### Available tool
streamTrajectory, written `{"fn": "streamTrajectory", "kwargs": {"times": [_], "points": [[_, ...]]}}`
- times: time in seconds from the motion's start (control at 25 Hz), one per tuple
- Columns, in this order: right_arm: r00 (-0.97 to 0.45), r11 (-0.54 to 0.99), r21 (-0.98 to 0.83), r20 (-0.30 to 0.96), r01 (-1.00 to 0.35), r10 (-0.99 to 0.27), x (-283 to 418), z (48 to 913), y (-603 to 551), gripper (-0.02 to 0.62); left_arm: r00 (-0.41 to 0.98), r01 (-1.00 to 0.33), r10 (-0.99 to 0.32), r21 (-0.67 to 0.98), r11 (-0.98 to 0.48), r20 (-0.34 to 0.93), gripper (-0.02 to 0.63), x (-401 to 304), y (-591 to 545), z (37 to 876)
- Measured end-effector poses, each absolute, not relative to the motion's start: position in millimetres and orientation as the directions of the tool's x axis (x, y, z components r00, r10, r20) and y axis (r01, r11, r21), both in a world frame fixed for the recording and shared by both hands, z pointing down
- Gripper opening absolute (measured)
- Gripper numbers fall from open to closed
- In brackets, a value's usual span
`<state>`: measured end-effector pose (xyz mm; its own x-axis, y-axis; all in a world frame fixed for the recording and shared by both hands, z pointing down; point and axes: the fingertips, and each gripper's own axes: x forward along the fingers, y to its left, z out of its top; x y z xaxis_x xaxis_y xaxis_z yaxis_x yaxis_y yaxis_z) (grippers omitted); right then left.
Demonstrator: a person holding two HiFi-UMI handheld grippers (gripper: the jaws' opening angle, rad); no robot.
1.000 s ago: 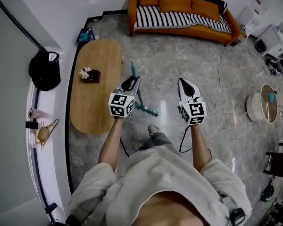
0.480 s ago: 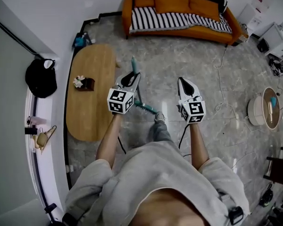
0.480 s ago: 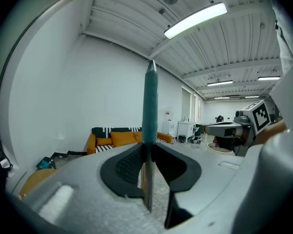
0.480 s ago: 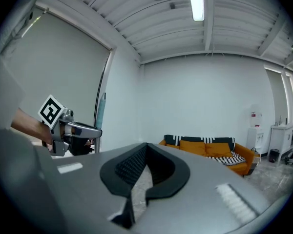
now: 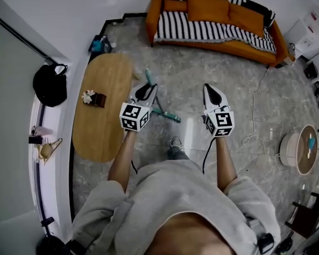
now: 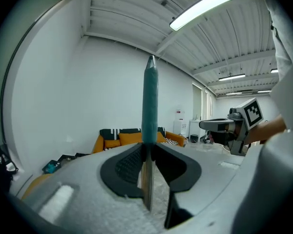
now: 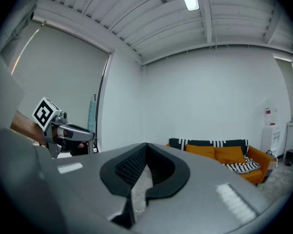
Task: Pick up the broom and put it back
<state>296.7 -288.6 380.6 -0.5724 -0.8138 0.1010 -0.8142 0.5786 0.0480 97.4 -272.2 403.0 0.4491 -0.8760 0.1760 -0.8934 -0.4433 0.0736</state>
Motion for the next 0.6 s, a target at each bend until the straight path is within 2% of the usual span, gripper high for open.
{"fn": "streamTrajectory", "kwargs": {"times": [0.28,0.6], "points": [[-0.638,0.644,0.032,0.101,-0.765,-0.763,284.8,380.2,-337.4,0.002,0.354,-0.935,-0.918,0.070,-0.347,0.177,0.081,87.8,-297.2,399.5],[-0.720,0.726,0.043,0.103,-0.686,-0.687,213.4,376.4,-357.7,0.002,0.284,-0.959,-0.943,0.060,-0.278,0.173,0.080,49.0,-308.4,403.1]]}}
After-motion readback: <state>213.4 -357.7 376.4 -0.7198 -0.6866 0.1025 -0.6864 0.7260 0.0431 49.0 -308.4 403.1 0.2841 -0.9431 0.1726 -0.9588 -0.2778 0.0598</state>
